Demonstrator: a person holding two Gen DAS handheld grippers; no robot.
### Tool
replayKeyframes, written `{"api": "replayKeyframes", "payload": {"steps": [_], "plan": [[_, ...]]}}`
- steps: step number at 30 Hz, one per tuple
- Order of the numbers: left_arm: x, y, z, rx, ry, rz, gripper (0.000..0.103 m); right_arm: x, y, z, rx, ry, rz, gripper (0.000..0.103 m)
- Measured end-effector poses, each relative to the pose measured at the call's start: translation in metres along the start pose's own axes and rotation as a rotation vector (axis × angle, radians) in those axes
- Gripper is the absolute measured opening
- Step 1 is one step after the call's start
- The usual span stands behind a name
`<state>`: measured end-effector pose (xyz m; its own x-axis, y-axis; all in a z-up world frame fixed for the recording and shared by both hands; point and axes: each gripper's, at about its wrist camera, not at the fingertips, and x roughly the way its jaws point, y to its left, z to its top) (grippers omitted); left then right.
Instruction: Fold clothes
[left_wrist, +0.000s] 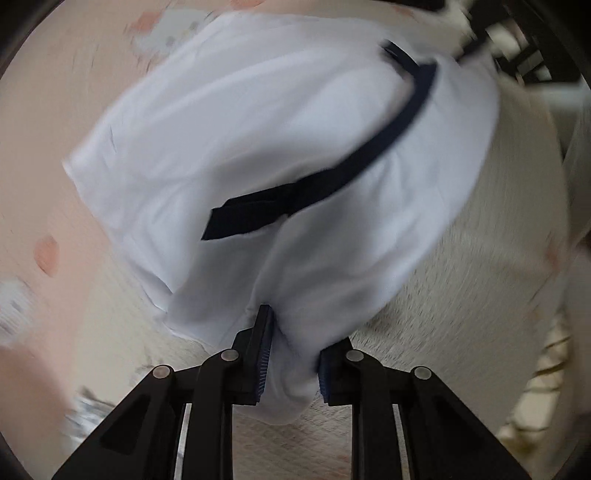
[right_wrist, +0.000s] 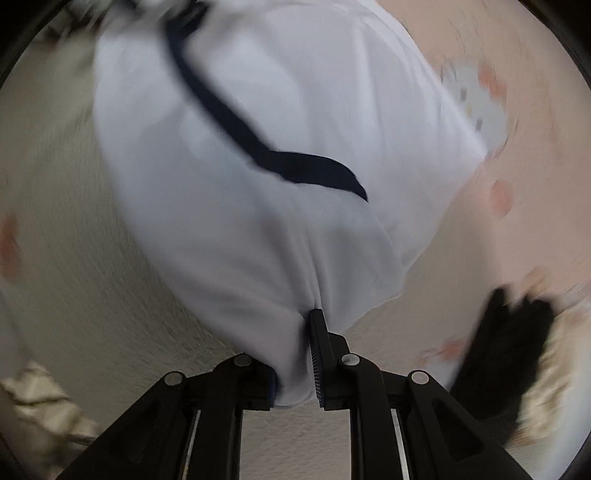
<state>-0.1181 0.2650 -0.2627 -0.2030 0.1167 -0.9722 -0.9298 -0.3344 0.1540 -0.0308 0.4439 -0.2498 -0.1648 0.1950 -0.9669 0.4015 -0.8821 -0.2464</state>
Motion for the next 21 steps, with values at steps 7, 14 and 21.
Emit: {"api": "replayKeyframes", "payload": {"steps": [7, 14, 21], "plan": [[-0.013, 0.039, 0.006, -0.165, -0.021, -0.096, 0.018, -0.012, -0.053, 0.003, 0.225, -0.041, 0.247, 0.016], [-0.03, 0.075, 0.01, -0.311, -0.062, -0.147, 0.02, -0.026, -0.079, -0.001, 0.356, -0.104, 0.312, 0.016], [-0.027, 0.114, 0.016, -0.529, -0.082, -0.197, 0.02, -0.032, -0.098, -0.004, 0.474, -0.144, 0.308, 0.017]]}}
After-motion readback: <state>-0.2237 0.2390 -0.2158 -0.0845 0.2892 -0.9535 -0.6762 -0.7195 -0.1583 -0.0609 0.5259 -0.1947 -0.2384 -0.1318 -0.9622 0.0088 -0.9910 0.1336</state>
